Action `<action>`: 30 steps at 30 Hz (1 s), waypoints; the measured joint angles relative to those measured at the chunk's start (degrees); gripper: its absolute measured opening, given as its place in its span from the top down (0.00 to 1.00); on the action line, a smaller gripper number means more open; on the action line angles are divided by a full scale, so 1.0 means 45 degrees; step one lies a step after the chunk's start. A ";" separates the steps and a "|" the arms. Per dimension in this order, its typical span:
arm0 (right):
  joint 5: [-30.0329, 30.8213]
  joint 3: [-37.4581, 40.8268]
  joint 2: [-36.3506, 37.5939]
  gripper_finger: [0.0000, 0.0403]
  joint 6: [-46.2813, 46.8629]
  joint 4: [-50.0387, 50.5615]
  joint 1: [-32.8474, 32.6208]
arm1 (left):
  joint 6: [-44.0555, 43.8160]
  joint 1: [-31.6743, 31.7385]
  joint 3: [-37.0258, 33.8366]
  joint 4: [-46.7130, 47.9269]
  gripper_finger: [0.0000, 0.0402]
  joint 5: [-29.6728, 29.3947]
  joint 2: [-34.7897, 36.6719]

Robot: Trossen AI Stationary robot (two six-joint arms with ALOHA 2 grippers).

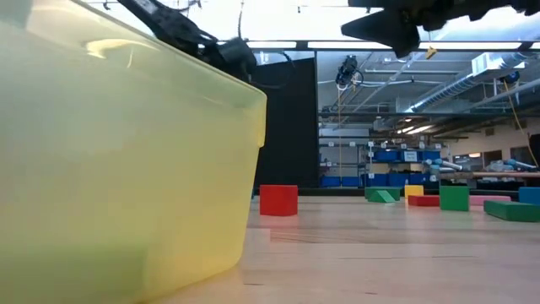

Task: Sort blocks by size
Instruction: Put the top small blue block into the blue bin

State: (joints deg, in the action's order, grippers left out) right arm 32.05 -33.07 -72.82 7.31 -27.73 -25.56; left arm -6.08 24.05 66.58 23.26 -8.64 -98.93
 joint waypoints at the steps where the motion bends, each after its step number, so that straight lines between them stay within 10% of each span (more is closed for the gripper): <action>1: 0.0015 0.0085 0.0122 0.34 0.0000 -0.0009 0.0004 | 0.0067 0.0169 0.0354 0.0318 0.44 0.0215 -0.0287; 16: 0.0000 0.0244 0.0230 0.36 -0.0645 -0.0015 0.0005 | 0.1064 0.0531 0.4174 0.3876 0.25 0.0567 -0.3558; 30: -0.0034 0.0244 0.0230 0.38 -0.0665 -0.0085 0.0005 | 0.1221 0.0728 0.4141 0.4101 0.34 0.0671 -0.3954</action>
State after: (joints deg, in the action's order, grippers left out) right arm 31.90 -31.97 -71.79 4.32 -28.11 -25.54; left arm -0.58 27.32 85.21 41.71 -5.62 -116.73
